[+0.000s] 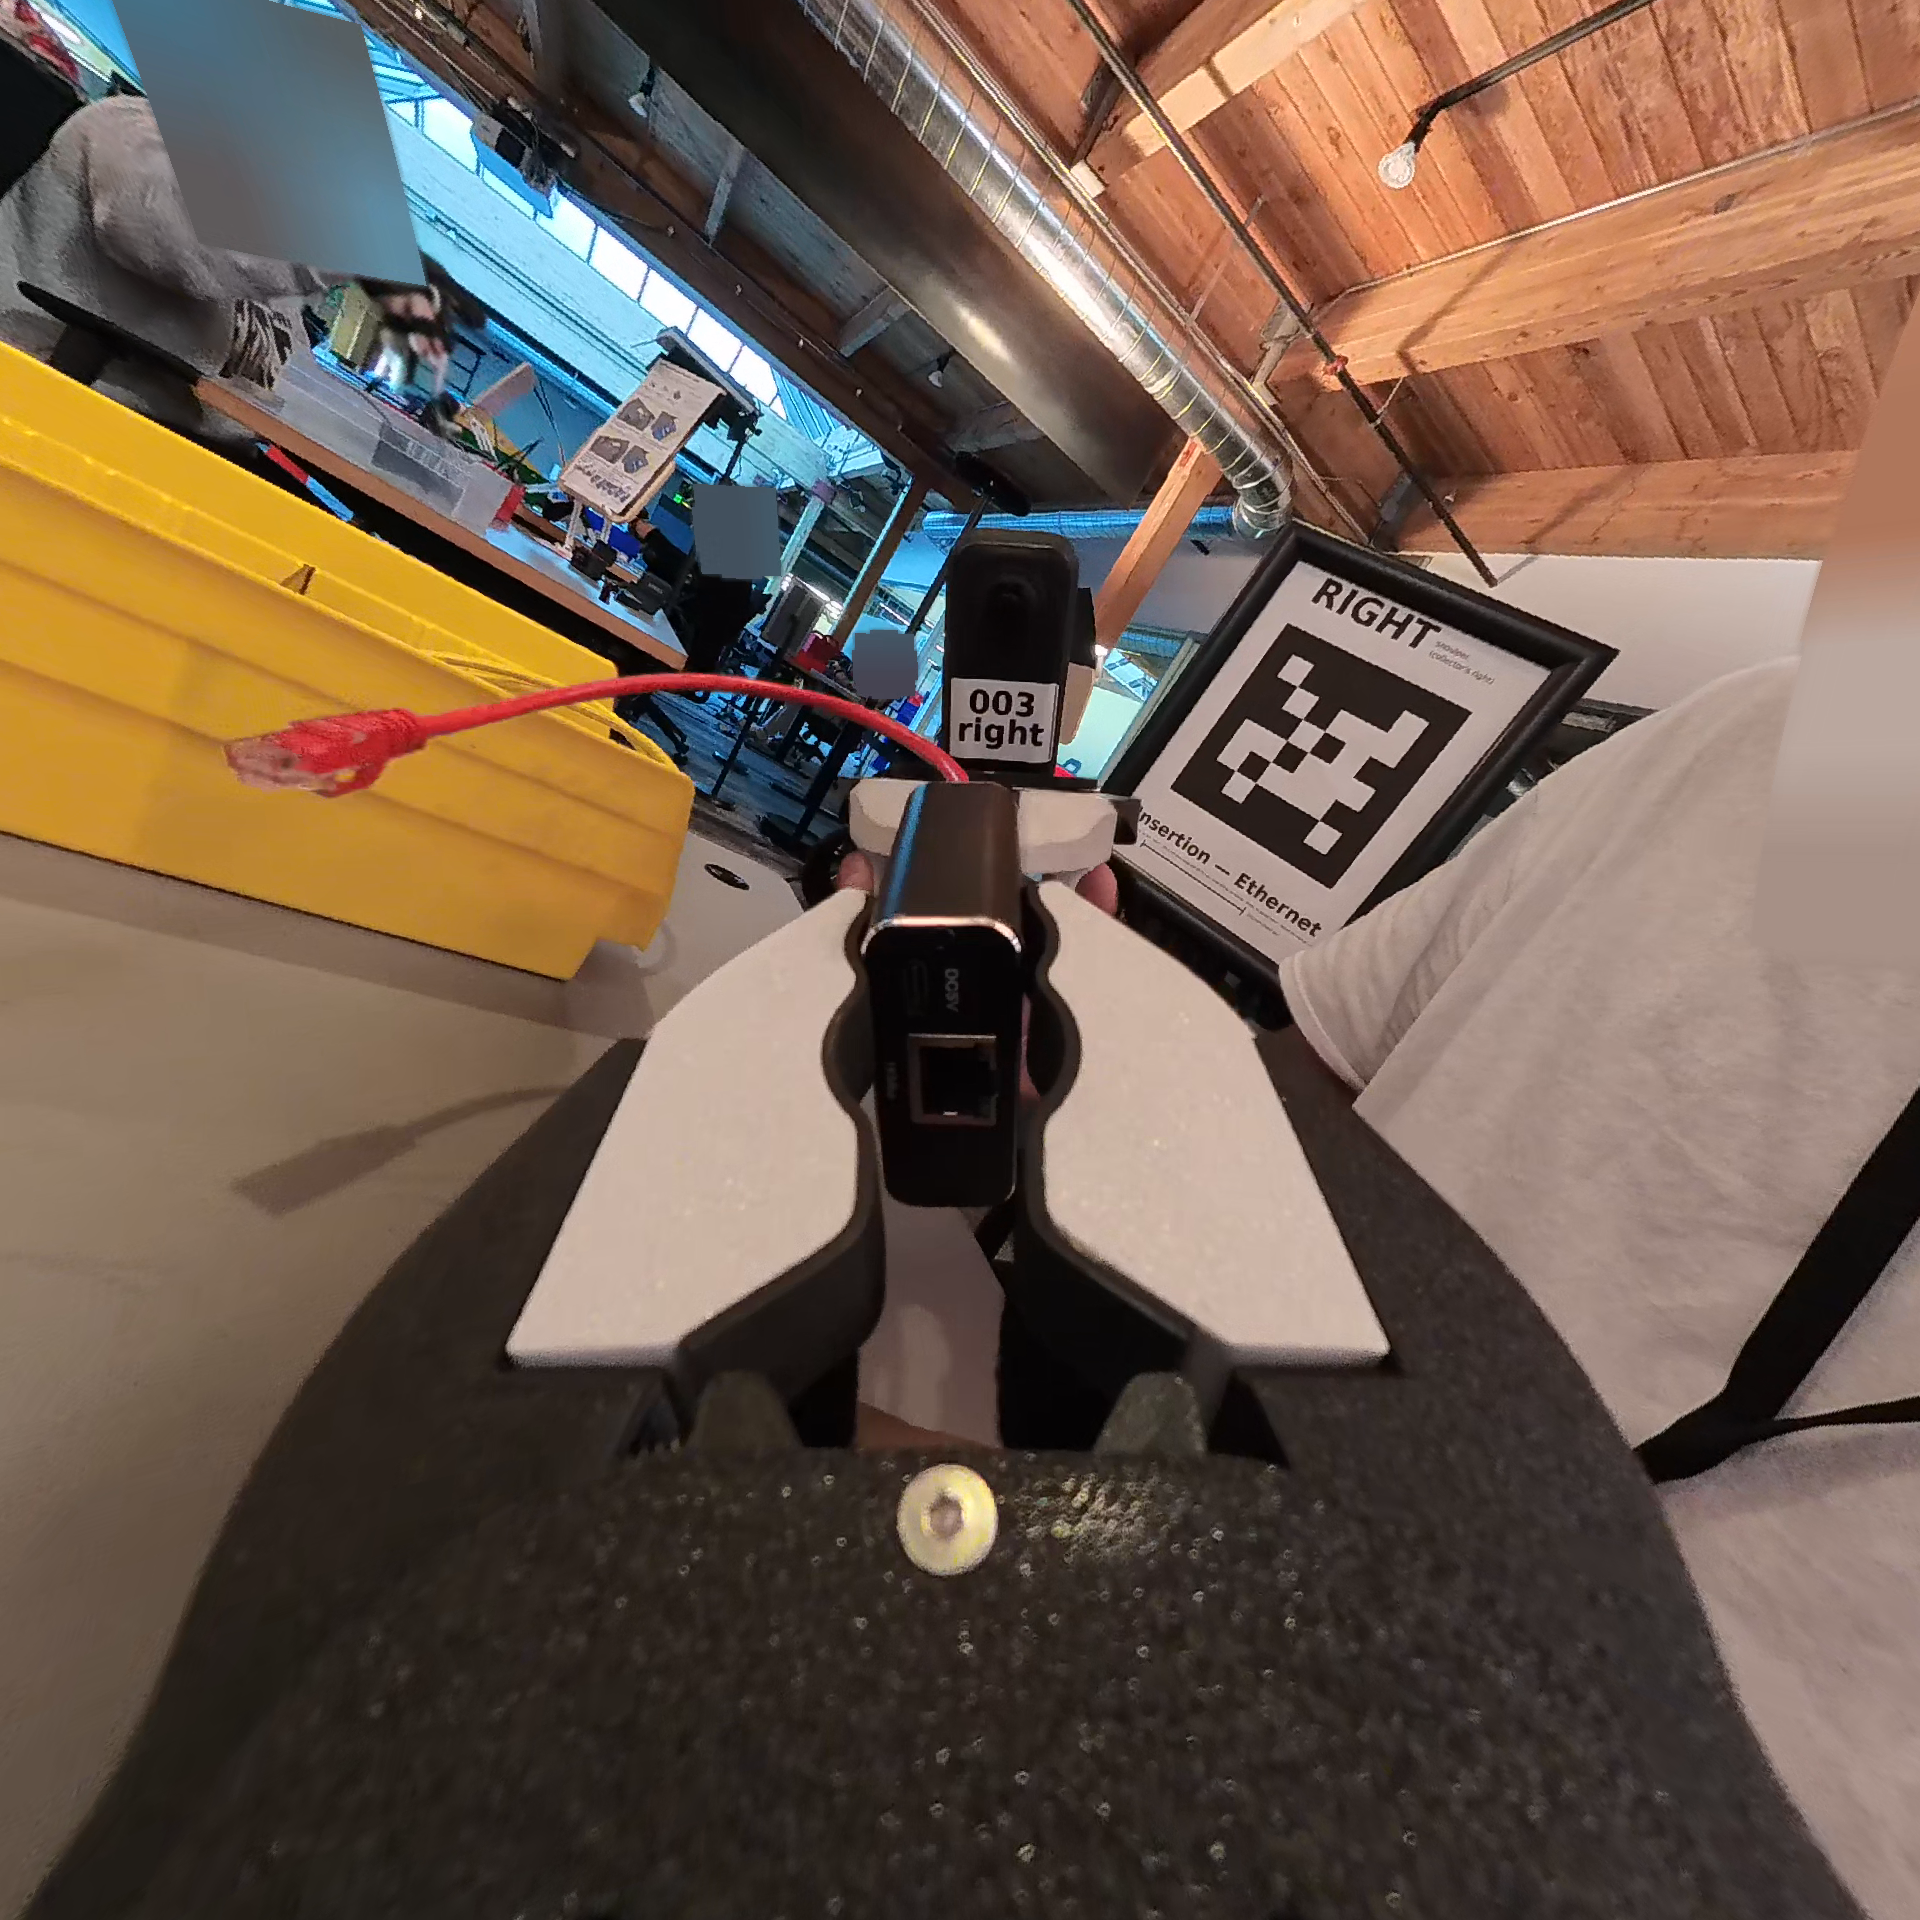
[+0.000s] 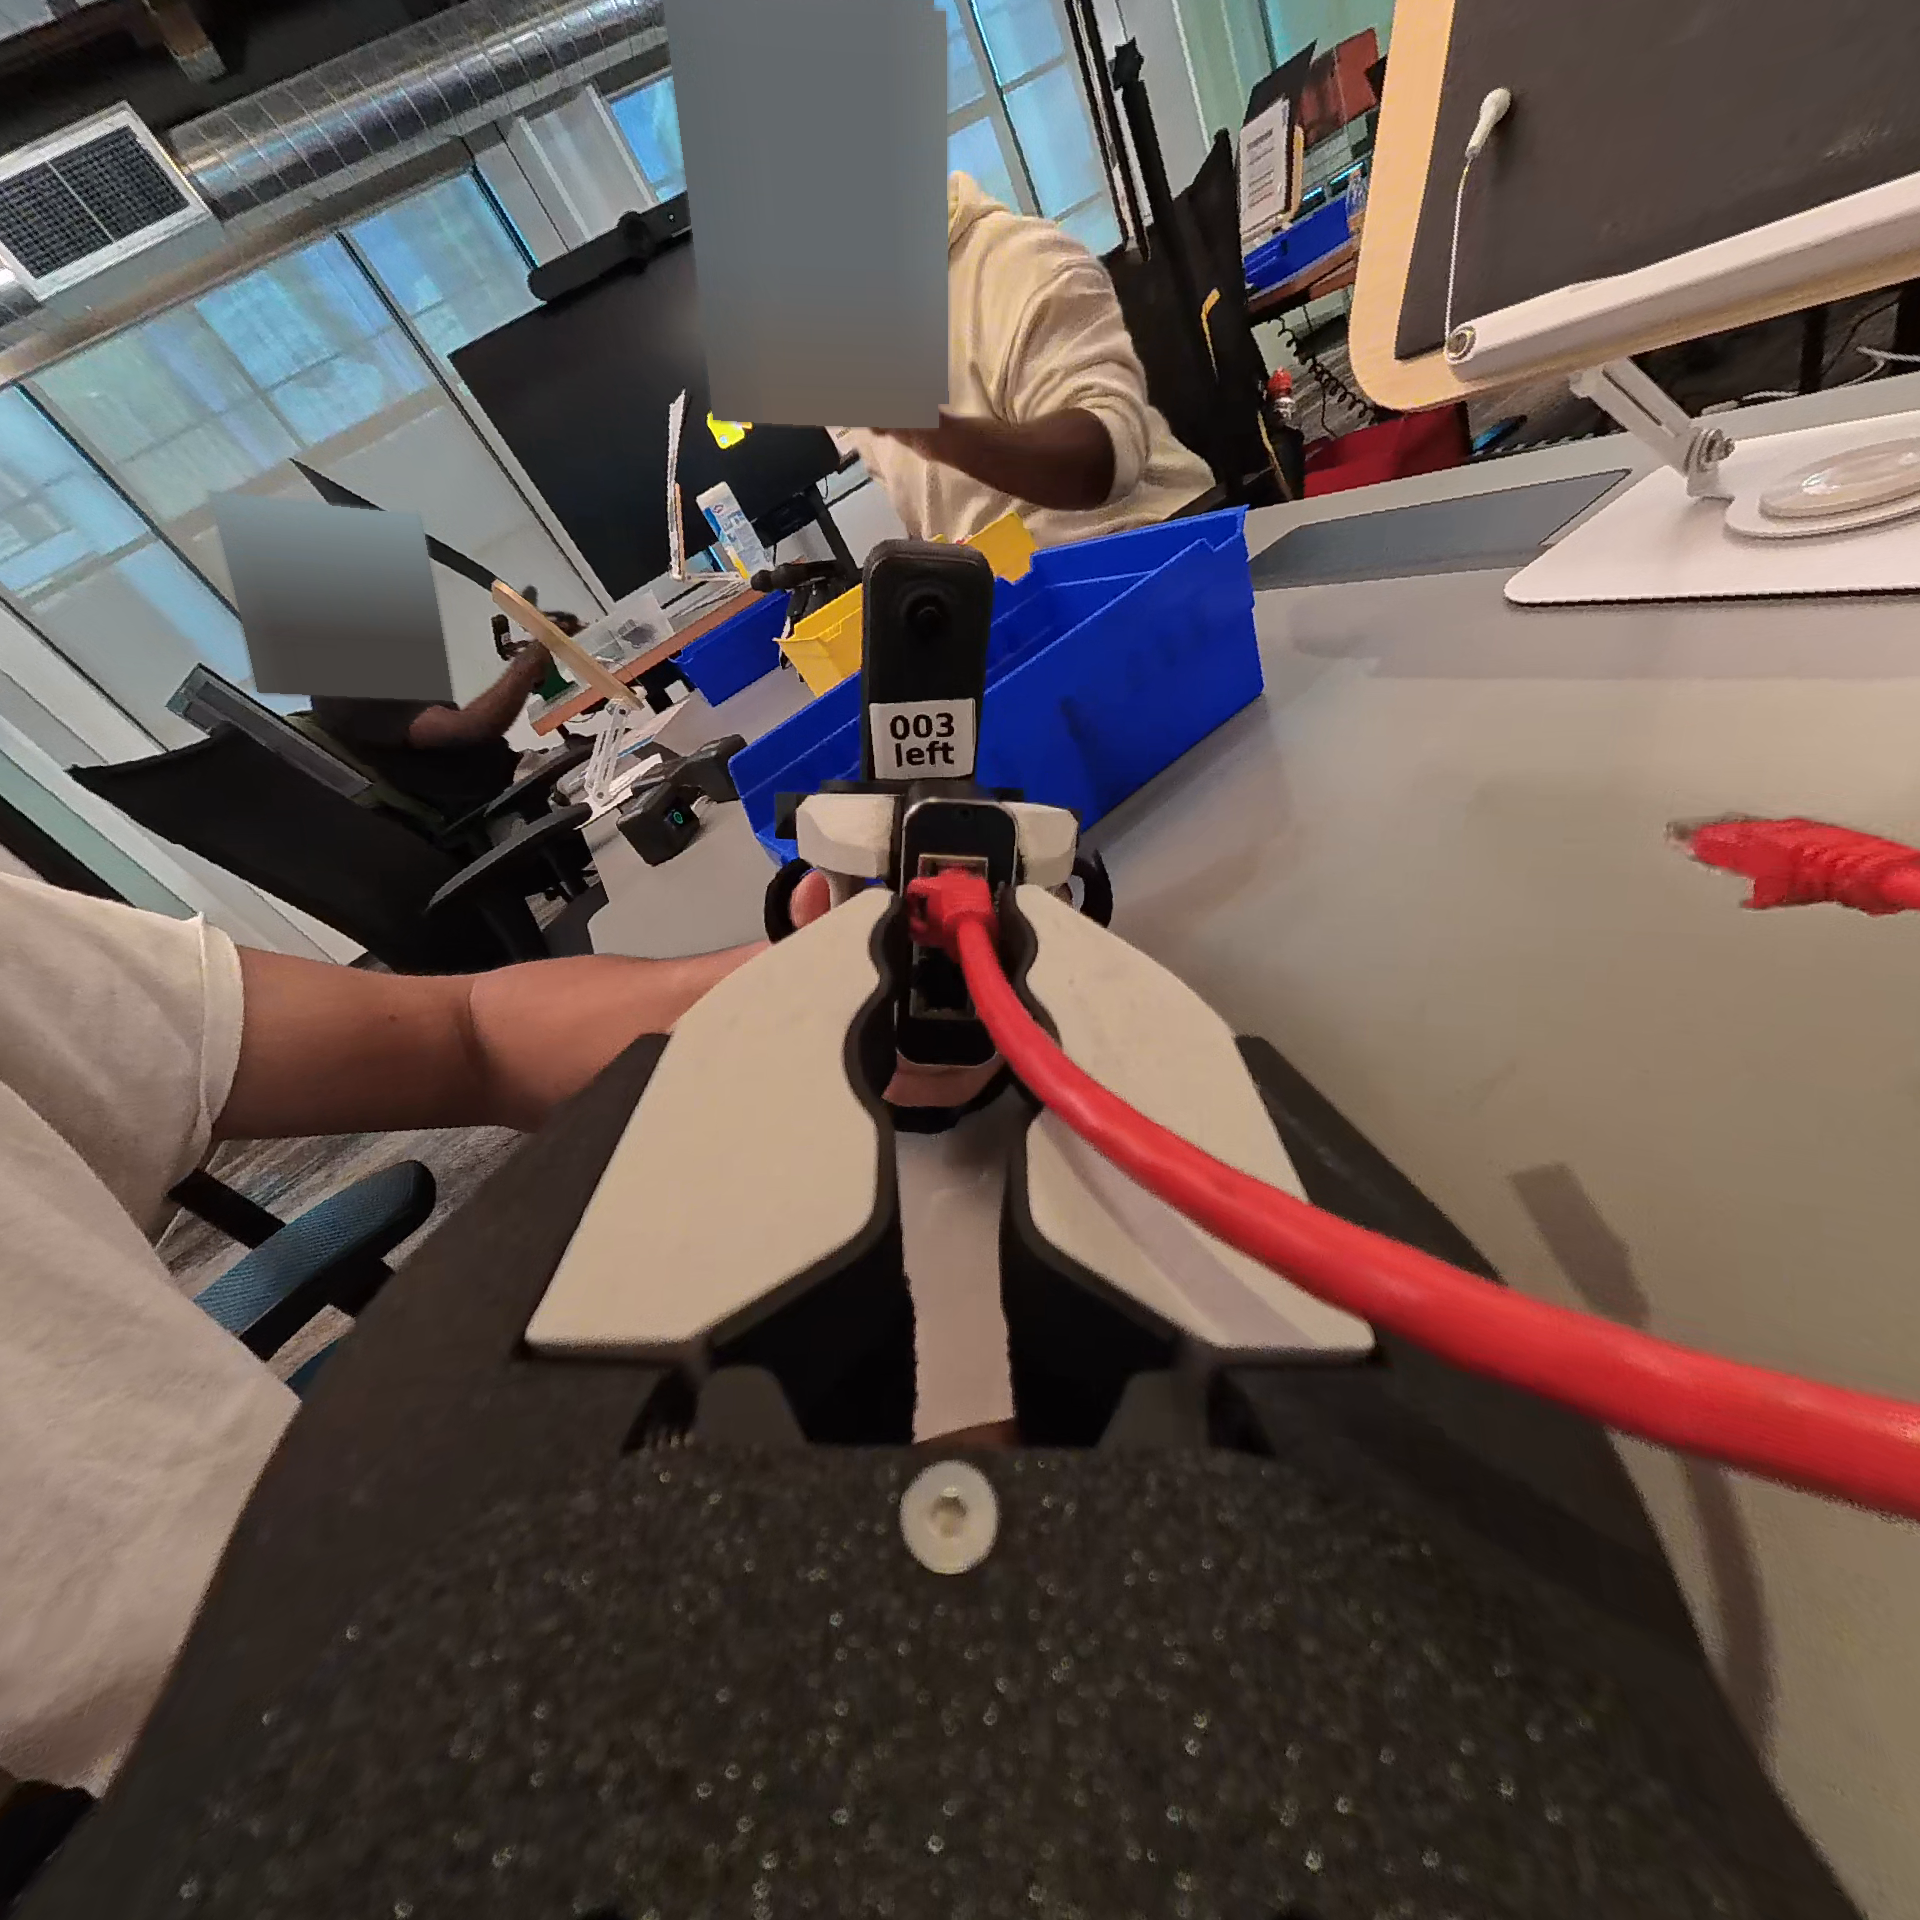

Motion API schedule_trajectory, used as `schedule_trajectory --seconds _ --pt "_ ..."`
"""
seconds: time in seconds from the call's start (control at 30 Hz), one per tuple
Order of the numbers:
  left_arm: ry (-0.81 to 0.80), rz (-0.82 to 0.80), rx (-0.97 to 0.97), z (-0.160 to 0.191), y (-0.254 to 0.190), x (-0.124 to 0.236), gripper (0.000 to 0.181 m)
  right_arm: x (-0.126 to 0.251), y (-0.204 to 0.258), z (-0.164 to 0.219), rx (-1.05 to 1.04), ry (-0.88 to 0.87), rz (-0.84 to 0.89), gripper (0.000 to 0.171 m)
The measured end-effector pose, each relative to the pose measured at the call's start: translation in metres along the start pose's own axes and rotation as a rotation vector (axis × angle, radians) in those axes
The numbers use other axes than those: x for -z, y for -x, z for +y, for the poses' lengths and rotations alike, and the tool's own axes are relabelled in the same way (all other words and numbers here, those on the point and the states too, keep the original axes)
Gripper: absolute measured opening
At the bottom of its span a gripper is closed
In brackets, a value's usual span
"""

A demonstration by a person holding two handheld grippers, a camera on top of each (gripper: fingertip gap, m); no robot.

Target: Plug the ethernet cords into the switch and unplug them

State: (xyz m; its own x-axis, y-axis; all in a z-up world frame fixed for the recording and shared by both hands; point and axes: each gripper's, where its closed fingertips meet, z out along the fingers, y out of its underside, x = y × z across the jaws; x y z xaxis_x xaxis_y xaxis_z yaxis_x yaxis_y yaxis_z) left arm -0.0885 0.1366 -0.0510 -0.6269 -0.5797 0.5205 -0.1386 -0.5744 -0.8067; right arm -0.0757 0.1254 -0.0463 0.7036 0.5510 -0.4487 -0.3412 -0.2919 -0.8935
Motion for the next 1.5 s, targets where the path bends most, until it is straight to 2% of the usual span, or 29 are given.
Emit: schedule_trajectory --seconds 0.17,0.27,0.37,0.7,1.03,1.17,1.27,1.33,1.43,1.47,1.5 --pt "0.012 -0.009 -0.008 0.002 0.000 -0.001 0.025 -0.001 -0.001 0.003 0.008 0.024 0.003 0.014" --pt "0.039 -0.045 -0.030 0.007 0.005 -0.002 0.025 0.002 -0.007 0.010 0.081 0.098 0.067 0.012" --pt "0.039 -0.044 -0.036 0.006 0.005 -0.002 0.025 0.001 -0.007 0.010 0.087 0.085 0.082 0.012" --pt "0.084 0.043 -0.079 0.009 -0.014 -0.007 0.025 0.008 0.013 0.005 0.029 0.090 -0.069 0.011" --pt "0.175 0.034 -0.180 0.020 -0.022 -0.013 0.024 0.018 0.020 0.008 0.212 0.181 -0.035 0.010" --pt "0.098 0.016 -0.171 0.011 -0.019 -0.017 0.024 0.017 0.017 0.000 0.171 0.094 -0.033 0.011" --pt "0.134 0.017 -0.204 0.015 -0.020 -0.013 0.024 0.014 0.019 0.005 0.166 0.123 -0.052 0.011" --pt "0.128 -0.002 -0.206 0.016 -0.016 -0.011 0.026 0.012 0.017 0.007 0.131 0.109 -0.055 0.010" --pt "0.160 -0.024 -0.213 0.024 -0.012 -0.015 0.042 0.007 0.022 0.008 0.130 0.108 -0.067 0.010" --pt "0.163 -0.019 -0.208 0.025 -0.012 -0.016 0.044 0.004 0.025 0.009 0.133 0.115 -0.073 0.011" --pt "0.157 -0.008 -0.204 0.025 -0.014 -0.017 0.038 0.003 0.025 0.010 0.136 0.118 -0.069 0.011"
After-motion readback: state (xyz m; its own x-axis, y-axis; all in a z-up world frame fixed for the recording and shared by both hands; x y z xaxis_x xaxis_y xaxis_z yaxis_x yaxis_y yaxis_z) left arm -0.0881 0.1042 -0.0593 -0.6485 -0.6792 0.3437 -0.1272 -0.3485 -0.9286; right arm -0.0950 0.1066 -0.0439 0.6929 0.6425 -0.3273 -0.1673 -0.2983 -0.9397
